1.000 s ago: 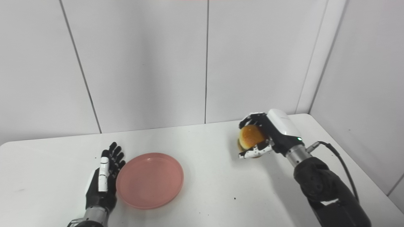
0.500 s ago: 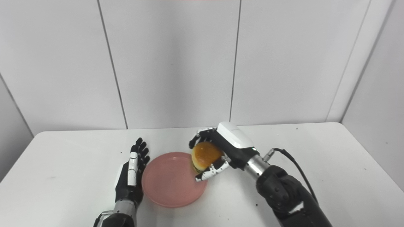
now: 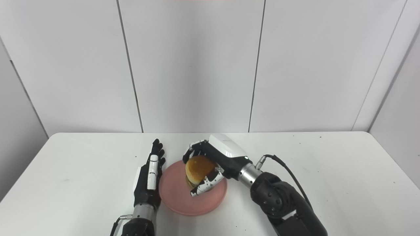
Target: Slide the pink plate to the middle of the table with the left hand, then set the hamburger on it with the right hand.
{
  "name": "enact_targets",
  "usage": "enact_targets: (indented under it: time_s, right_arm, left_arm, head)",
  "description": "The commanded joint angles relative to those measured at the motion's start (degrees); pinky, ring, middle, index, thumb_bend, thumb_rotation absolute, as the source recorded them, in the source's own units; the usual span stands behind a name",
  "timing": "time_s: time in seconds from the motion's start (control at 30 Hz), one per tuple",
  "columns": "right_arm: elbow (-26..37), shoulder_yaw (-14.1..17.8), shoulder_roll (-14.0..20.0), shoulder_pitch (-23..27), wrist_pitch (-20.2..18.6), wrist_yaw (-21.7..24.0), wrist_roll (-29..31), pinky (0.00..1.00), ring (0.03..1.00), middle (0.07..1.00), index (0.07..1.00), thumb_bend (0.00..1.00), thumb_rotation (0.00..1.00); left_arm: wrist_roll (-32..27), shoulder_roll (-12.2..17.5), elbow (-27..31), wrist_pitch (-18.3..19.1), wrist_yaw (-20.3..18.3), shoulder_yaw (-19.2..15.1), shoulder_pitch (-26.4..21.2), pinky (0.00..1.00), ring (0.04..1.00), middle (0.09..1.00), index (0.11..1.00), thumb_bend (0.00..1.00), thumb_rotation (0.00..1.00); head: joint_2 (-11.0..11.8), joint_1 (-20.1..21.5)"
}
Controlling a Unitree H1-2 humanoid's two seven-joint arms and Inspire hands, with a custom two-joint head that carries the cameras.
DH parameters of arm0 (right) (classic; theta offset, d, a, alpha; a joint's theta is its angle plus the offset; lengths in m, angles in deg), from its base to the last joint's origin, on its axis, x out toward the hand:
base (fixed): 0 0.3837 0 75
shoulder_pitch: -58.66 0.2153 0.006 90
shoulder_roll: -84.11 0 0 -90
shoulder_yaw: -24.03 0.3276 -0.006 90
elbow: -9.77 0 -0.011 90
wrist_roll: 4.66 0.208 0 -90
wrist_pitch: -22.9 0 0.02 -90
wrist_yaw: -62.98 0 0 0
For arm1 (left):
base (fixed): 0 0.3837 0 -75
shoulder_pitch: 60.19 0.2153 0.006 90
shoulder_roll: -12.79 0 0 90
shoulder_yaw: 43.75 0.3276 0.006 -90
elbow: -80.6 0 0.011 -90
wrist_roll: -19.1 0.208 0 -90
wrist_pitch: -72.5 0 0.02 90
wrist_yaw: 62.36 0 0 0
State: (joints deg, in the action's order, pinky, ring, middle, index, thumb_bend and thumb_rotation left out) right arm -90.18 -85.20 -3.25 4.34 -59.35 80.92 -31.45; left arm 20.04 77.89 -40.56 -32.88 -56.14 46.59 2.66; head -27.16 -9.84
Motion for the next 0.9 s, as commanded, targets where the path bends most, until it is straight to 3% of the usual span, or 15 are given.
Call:
enact_targets:
  time_s: [0.0, 0.43, 0.6, 0.67, 0.7, 0.73, 0.87]
  right_arm:
    - [-1.1, -0.1, -0.8, 4.1, 3.1, -1.2, -0.5, 0.38, 0.413, 0.481, 0.526, 0.52, 0.0]
    - [-14.4, -2.3, -3.7, 7.0, 3.9, -4.3, -5.2, 0.37, 0.411, 0.501, 0.514, 0.52, 0.0]
    - [-18.2, -3.0, -3.9, 7.2, 6.9, -9.0, -7.1, 0.4, 0.412, 0.509, 0.524, 0.52, 0.0]
    - [-18.4, -3.1, -3.8, 6.8, 8.1, -10.6, -7.3, 0.43, 0.504, 0.482, 0.518, 0.52, 0.0]
    - [-18.3, -3.1, -3.7, 6.5, 8.4, -11.0, -7.4, 0.51, 0.638, 0.711, 0.721, 0.62, 0.18]
    - [-17.5, -3.0, -3.5, 6.1, 8.5, -11.1, -7.2, 0.52, 0.656, 0.733, 0.739, 0.62, 0.2]
    - [-14.9, -2.1, -2.6, 5.0, 9.2, -9.4, -4.7, 0.78, 0.896, 0.915, 0.893, 0.65, 0.48]
  left_arm:
    - [1.0, -1.0, -2.5, -2.8, 1.3, 0.5, 1.5, 1.0, 1.0, 0.985, 0.951, 0.57, 1.0]
    - [1.5, -1.2, -2.7, -3.7, 2.1, 0.4, 1.9, 1.0, 1.0, 0.988, 0.92, 0.59, 1.0]
    - [1.8, -1.1, -1.1, -2.0, 1.9, 0.7, 2.5, 1.0, 1.0, 0.985, 0.917, 0.59, 1.0]
    - [2.1, -0.9, -1.0, -2.2, 2.1, 0.9, 2.5, 1.0, 1.0, 0.982, 0.925, 0.59, 1.0]
    - [2.4, -0.9, -1.0, -2.2, 2.2, 1.0, 2.6, 1.0, 1.0, 0.973, 0.929, 0.59, 1.0]
    - [2.6, -0.7, -0.7, -2.0, 2.2, 1.2, 2.7, 1.0, 1.0, 0.972, 0.929, 0.59, 1.0]
    - [2.2, -0.6, 1.0, 0.3, 1.8, 1.3, 3.0, 1.0, 1.0, 0.985, 0.946, 0.6, 1.0]
  head:
    - [0.0, -0.1]
    - [-0.4, 0.0]
    - [-0.4, 0.2]
    - [-0.5, 0.1]
    - [-0.5, 0.1]
    - [-0.5, 0.2]
    - [-0.5, 0.5]
